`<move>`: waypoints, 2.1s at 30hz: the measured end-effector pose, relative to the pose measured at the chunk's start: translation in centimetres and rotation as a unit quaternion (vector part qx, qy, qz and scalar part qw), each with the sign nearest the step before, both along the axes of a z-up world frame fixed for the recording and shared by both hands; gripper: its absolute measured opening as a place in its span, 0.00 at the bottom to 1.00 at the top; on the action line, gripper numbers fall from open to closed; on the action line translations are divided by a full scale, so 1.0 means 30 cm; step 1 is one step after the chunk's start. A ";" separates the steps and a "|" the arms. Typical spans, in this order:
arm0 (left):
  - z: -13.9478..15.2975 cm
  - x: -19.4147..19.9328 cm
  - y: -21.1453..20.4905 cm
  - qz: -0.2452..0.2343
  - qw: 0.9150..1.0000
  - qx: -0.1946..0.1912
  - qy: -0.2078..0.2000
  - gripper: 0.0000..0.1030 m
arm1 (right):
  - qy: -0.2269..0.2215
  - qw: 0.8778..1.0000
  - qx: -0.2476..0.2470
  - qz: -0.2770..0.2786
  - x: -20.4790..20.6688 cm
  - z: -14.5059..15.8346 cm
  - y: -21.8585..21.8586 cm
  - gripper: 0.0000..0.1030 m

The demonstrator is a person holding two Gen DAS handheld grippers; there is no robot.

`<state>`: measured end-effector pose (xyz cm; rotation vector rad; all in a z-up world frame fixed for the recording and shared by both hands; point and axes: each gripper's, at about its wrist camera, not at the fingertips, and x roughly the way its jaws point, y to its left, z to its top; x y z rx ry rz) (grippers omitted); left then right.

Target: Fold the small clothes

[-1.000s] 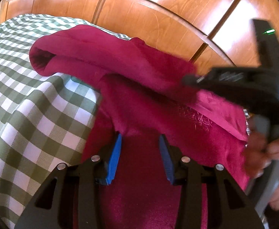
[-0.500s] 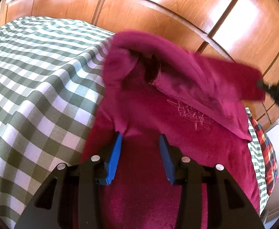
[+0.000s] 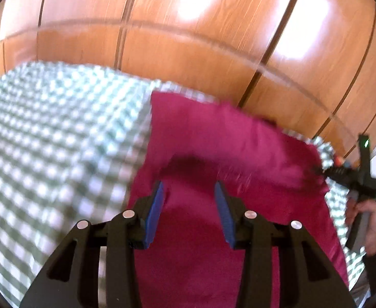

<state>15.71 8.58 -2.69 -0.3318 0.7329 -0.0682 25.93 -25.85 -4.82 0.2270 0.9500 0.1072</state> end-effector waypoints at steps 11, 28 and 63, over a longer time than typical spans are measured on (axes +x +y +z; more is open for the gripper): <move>-0.137 0.226 -0.072 -0.017 0.994 0.084 0.072 0.44 | 0.015 0.999 -0.033 0.006 -0.009 -0.005 -0.015 0.24; -0.036 0.305 -0.137 0.002 0.994 0.112 0.009 0.52 | -0.033 0.995 -0.090 0.037 0.055 0.015 0.188 0.67; 0.061 0.065 -0.090 0.021 0.994 0.100 -0.041 0.64 | -0.059 0.989 -0.132 0.036 -0.117 -0.012 0.183 0.80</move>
